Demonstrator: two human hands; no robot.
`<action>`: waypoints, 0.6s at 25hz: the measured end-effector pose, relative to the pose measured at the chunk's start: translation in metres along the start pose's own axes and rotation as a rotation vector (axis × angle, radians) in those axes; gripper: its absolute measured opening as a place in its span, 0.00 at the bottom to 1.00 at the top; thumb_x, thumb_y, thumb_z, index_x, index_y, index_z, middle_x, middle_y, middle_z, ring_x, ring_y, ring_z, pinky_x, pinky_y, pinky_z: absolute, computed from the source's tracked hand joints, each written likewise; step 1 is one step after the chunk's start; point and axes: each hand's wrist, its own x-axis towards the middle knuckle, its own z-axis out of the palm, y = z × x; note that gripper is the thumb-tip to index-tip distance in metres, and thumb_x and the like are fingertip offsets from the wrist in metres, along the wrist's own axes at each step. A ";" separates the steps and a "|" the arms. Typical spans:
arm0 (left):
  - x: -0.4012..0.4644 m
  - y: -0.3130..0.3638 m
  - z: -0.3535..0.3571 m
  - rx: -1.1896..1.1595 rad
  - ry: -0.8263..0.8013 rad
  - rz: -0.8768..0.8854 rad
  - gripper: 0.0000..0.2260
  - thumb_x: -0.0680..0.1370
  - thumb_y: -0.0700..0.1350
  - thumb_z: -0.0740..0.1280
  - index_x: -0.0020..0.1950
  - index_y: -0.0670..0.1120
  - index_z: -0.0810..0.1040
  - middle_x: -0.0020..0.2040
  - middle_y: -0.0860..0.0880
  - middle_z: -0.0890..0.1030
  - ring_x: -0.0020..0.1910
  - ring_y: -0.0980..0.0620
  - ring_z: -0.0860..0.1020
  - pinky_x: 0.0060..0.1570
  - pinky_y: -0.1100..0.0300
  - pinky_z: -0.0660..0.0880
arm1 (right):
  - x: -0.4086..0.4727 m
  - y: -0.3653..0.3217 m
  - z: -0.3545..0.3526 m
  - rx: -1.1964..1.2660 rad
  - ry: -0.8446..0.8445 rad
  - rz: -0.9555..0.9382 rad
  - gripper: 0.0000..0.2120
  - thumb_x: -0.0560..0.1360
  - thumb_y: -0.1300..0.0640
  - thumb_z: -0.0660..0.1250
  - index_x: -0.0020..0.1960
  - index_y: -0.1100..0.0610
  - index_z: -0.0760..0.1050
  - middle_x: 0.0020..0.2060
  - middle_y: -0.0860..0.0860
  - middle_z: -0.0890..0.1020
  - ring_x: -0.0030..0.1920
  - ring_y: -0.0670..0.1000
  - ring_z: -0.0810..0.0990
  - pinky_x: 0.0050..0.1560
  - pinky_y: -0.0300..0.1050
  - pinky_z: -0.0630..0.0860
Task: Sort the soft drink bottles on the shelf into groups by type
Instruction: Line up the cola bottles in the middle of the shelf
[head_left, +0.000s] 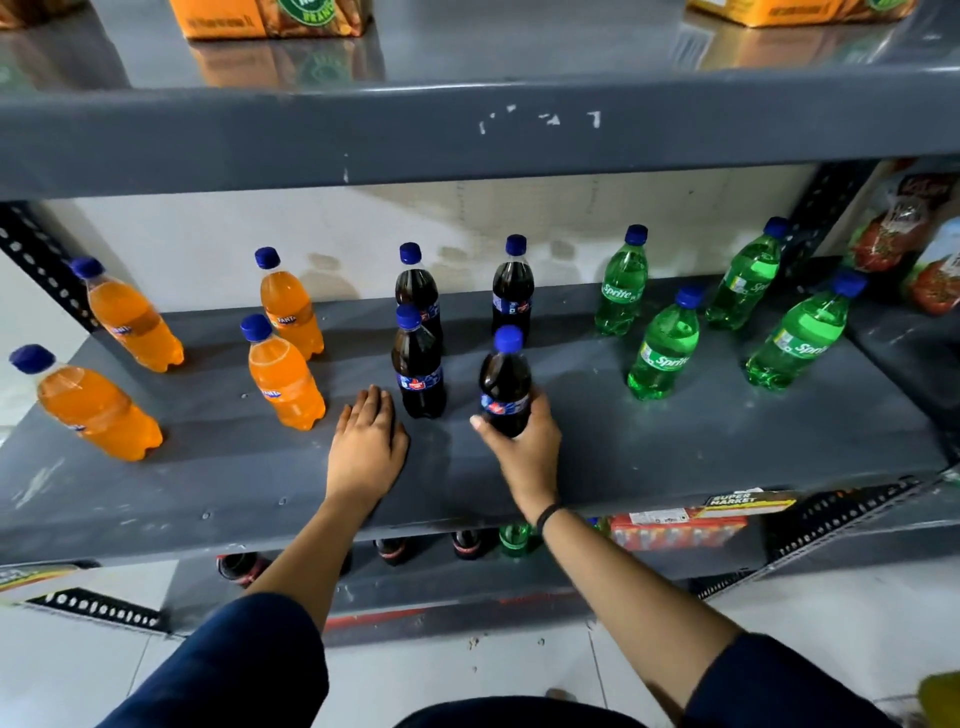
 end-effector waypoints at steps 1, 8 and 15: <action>0.000 0.000 0.000 0.004 0.002 0.003 0.24 0.80 0.46 0.56 0.74 0.39 0.59 0.76 0.40 0.59 0.77 0.43 0.55 0.77 0.49 0.51 | 0.013 0.001 -0.007 -0.002 0.013 0.012 0.25 0.64 0.61 0.78 0.58 0.57 0.73 0.47 0.47 0.81 0.48 0.45 0.80 0.43 0.20 0.69; 0.000 -0.002 -0.001 0.023 -0.015 0.022 0.30 0.77 0.56 0.58 0.75 0.44 0.56 0.77 0.40 0.59 0.77 0.44 0.54 0.76 0.46 0.51 | 0.050 0.017 -0.033 -0.164 -0.026 -0.003 0.29 0.65 0.59 0.78 0.62 0.59 0.70 0.53 0.53 0.82 0.55 0.53 0.80 0.44 0.17 0.66; 0.013 0.029 -0.001 -0.206 -0.061 -0.276 0.43 0.67 0.70 0.63 0.72 0.45 0.57 0.77 0.44 0.57 0.77 0.43 0.49 0.70 0.33 0.38 | 0.029 0.014 -0.029 -0.521 0.194 0.016 0.38 0.59 0.37 0.76 0.60 0.58 0.70 0.56 0.55 0.79 0.60 0.59 0.76 0.58 0.57 0.71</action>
